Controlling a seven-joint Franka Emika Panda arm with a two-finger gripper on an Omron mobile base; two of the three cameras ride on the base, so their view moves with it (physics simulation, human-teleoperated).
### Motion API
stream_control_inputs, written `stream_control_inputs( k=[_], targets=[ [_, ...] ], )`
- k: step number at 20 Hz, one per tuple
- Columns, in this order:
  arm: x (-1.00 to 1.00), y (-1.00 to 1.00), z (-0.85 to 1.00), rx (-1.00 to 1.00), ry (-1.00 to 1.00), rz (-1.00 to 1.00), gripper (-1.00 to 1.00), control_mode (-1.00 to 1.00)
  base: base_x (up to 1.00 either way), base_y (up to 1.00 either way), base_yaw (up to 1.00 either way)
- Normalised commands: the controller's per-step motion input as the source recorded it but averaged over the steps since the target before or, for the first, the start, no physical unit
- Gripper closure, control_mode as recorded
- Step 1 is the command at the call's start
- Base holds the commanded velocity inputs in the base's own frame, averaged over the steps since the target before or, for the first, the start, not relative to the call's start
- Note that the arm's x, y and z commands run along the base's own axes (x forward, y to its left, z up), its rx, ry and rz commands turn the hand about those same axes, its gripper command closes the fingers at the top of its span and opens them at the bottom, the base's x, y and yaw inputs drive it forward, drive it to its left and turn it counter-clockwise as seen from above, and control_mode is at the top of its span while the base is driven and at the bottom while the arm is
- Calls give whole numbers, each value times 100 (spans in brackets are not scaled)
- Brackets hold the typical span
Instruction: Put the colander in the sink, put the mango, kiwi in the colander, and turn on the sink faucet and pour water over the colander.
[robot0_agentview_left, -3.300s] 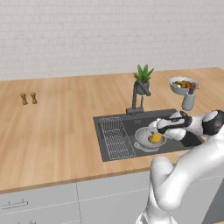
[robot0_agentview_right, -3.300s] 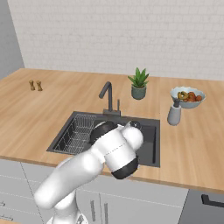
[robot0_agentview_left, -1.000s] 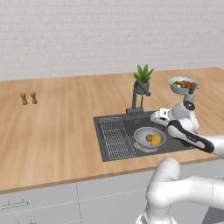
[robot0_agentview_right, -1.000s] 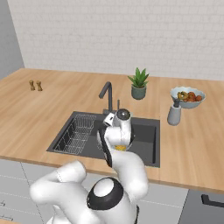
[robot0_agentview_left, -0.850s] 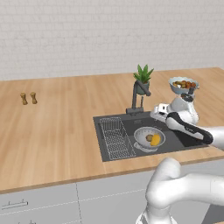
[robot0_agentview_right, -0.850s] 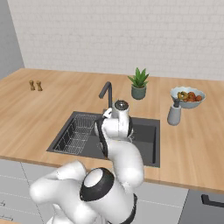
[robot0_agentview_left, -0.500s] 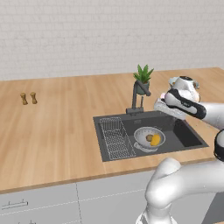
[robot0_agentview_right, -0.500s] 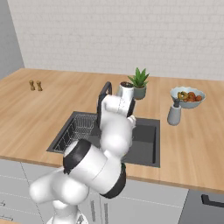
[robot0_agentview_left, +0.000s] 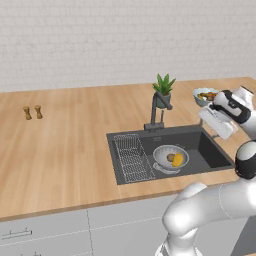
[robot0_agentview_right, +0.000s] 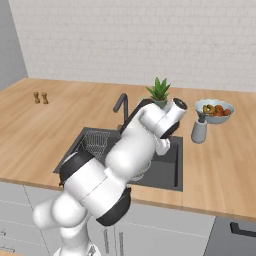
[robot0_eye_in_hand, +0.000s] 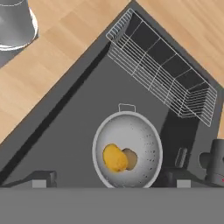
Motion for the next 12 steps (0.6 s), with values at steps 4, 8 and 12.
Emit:
stream_control_inputs(
  k=[4, 8, 12],
  targets=[
    [-6, -2, 10, 23, 0, -56, -100, -100, 0, 0, 0],
    [0, 0, 3, 16, 4, -72, -100, -100, 0, 0, 0],
    [0, 0, 0, 11, 11, -82, -100, -100, 0, 0, 0]
  ],
)
